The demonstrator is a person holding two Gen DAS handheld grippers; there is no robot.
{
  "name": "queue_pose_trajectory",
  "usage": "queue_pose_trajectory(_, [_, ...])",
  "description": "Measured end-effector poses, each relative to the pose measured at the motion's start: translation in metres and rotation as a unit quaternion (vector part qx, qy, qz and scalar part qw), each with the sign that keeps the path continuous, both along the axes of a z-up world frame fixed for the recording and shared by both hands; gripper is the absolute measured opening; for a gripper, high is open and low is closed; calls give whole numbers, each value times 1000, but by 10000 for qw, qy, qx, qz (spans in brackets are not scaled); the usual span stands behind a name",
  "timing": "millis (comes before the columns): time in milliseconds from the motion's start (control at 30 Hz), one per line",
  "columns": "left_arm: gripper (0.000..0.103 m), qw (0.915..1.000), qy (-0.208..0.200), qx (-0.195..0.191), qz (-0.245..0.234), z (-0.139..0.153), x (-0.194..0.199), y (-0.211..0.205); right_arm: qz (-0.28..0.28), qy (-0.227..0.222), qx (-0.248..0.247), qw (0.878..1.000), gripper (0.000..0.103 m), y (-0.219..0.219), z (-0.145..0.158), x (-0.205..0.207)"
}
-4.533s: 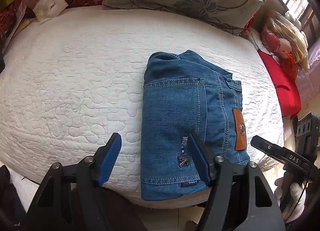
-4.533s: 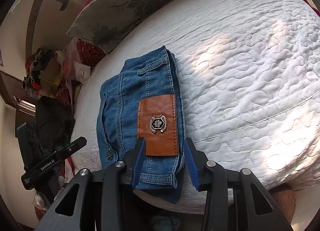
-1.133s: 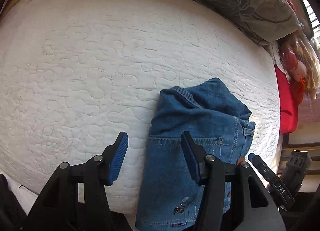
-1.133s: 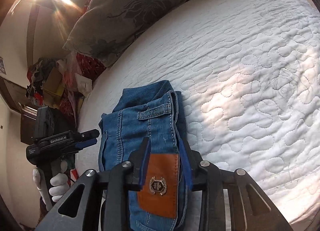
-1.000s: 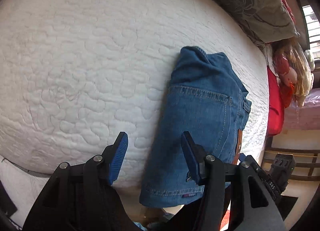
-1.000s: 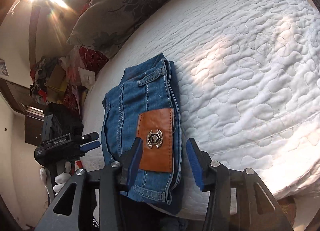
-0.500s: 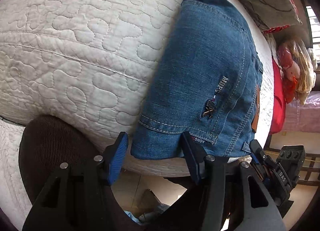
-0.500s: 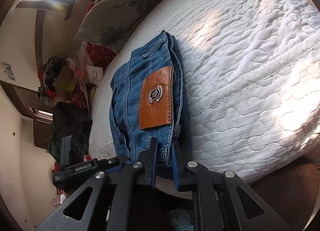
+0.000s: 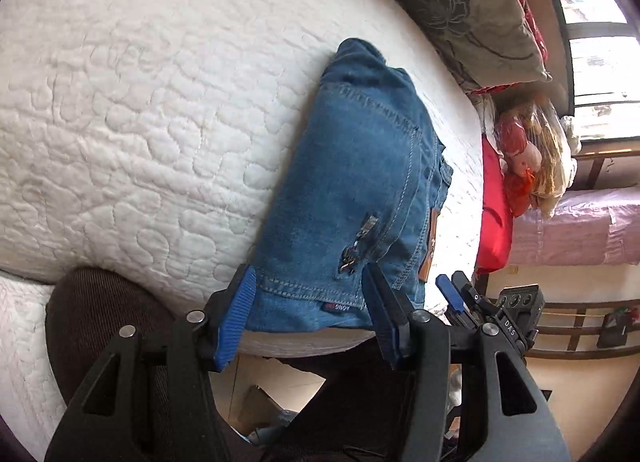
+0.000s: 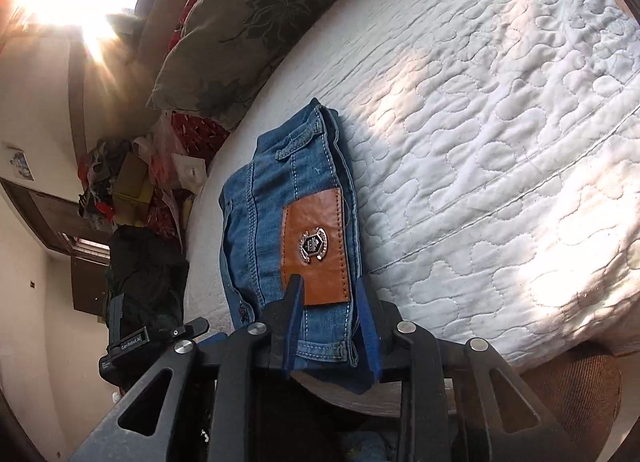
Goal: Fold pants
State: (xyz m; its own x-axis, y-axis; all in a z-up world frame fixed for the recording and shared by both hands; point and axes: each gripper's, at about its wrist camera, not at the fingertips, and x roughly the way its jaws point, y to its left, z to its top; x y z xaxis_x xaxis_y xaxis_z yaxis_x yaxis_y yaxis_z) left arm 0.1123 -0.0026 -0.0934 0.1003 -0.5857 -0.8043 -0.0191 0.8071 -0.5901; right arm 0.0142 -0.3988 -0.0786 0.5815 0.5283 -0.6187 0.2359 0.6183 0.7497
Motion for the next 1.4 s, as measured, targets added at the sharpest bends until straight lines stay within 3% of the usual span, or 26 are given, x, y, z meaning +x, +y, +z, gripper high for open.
queue_pose_trajectory(67, [63,9997,-115,175,-114,3,22,-10,-63,-37,-5,10000,46,-5,2,16])
queue_pose_trajectory(167, [63,9992,-18,295,-275,-3,50,-29,-12,0,-99,10000,46,-2,0,44])
queue_pose_trajectory(333, [63,9976,-22,529,-445,-8,71,-46,173,126,-371,9991,47,11,-6,80])
queue_pose_trajectory(400, [69,9966,29,646,-517,-12,75,-55,341,162,-480,9981,47,19,-9,88])
queue_pose_trajectory(533, [73,9882,-181,1376,-648,-22,77,-73,679,-32,-1436,9873,32,37,0,91])
queue_pose_trajectory(567, [73,9863,-158,1498,-679,-29,78,-77,712,89,-1615,9843,21,37,-6,92])
queue_pose_trajectory(633, [73,9855,-147,1576,-611,-31,79,-78,757,269,-1958,9774,17,35,-17,93])
queue_pose_trajectory(667, [73,9853,-185,1587,-606,-29,79,-78,713,251,-1820,9804,18,31,-19,92])
queue_pose_trajectory(767, [73,9882,-262,1391,-576,-19,75,-68,503,230,-1321,9897,25,19,-14,84])
queue_pose_trajectory(900, [73,9964,-190,747,-343,-12,65,-36,226,136,-504,9984,41,4,-10,65])
queue_pose_trajectory(1000, [73,9988,-39,448,-215,-15,53,-20,202,173,-295,9992,45,4,-14,50])
queue_pose_trajectory(1133, [73,9986,97,329,-396,-25,38,-22,453,237,-263,9983,47,19,-21,40])
queue_pose_trajectory(1200, [73,9977,162,398,-529,-33,35,-33,568,300,-367,9973,53,29,-26,40])
queue_pose_trajectory(1300, [84,9967,27,538,-600,-34,34,-47,672,266,-534,9960,60,39,-26,41])
queue_pose_trajectory(1400, [88,9959,-44,670,-602,-32,35,-54,944,281,-659,9930,71,50,-24,43])
